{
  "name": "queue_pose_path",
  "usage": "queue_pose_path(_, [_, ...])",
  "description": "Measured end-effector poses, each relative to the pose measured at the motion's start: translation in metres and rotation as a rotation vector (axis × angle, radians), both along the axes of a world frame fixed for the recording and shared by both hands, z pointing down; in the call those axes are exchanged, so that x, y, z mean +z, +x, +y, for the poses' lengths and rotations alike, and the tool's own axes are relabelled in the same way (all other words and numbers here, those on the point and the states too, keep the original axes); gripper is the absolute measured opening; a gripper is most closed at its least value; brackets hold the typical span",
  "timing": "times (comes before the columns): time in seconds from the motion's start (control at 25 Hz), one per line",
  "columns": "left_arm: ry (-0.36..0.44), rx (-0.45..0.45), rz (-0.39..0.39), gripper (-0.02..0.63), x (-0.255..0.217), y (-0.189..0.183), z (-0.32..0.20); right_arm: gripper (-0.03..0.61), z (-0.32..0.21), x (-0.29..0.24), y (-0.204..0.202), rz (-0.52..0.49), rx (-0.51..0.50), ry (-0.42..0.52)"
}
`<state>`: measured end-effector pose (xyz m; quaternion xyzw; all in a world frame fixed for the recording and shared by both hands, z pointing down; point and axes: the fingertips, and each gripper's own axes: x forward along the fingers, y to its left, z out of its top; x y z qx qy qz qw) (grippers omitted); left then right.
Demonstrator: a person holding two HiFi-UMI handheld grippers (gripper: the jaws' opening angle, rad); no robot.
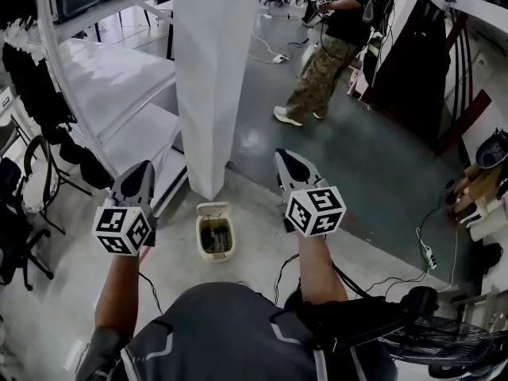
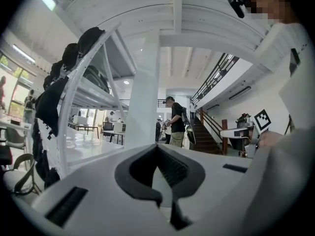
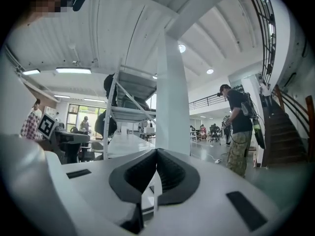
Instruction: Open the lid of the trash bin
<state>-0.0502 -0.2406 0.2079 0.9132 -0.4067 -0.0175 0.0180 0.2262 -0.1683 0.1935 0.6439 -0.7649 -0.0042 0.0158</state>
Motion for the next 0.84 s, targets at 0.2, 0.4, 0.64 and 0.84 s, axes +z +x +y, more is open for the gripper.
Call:
queue_pose_path(0.2, [0.008, -0.030, -0.005, 0.008, -0.003, -0.009, 0.001, 0.026, 0.000, -0.002, -0.003, 0.024, 0.003, 0.000])
queue_pose_path(0.4, [0.006, -0.038, 0.007, 0.008, -0.006, -0.016, 0.001, 0.026, 0.001, -0.003, -0.005, 0.027, 0.003, 0.001])
queue_pose_path(0.64, [0.013, -0.035, 0.020, 0.008, -0.009, -0.015, 0.002, 0.026, 0.001, -0.003, -0.004, 0.022, 0.015, 0.009])
queue_pose_path(0.84, [0.020, -0.022, 0.019, 0.008, -0.011, -0.010, 0.002, 0.026, 0.001, -0.006, -0.002, 0.027, 0.017, 0.021])
